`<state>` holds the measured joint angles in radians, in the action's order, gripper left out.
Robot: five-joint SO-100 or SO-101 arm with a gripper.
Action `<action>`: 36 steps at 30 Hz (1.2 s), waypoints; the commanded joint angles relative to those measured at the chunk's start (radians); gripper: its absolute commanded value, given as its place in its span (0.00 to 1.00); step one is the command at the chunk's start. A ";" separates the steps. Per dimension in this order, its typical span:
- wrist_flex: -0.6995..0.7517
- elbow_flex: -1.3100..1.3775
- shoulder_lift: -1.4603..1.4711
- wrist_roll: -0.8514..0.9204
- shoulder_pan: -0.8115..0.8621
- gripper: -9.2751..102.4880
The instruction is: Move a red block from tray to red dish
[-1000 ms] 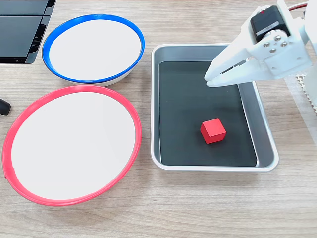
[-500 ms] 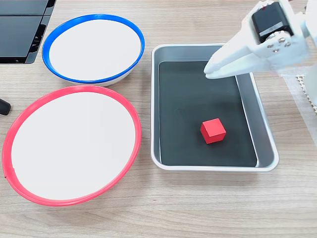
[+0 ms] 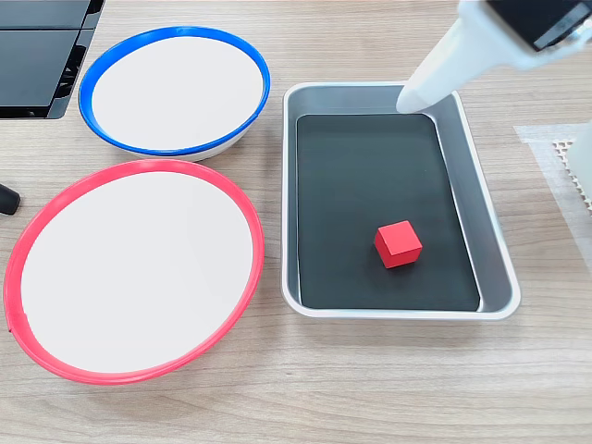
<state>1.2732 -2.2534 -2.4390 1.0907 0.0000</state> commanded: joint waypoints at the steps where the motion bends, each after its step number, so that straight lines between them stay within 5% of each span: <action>1: 0.095 0.155 0.202 0.089 -0.066 0.13; 10: 0.072 0.195 0.543 0.433 -0.141 0.27; 22: -0.011 0.357 0.865 0.505 -0.153 0.28; 36: -0.002 0.288 0.873 0.520 -0.147 0.26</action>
<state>1.2717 -1.9604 -1.5570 1.6030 -0.1473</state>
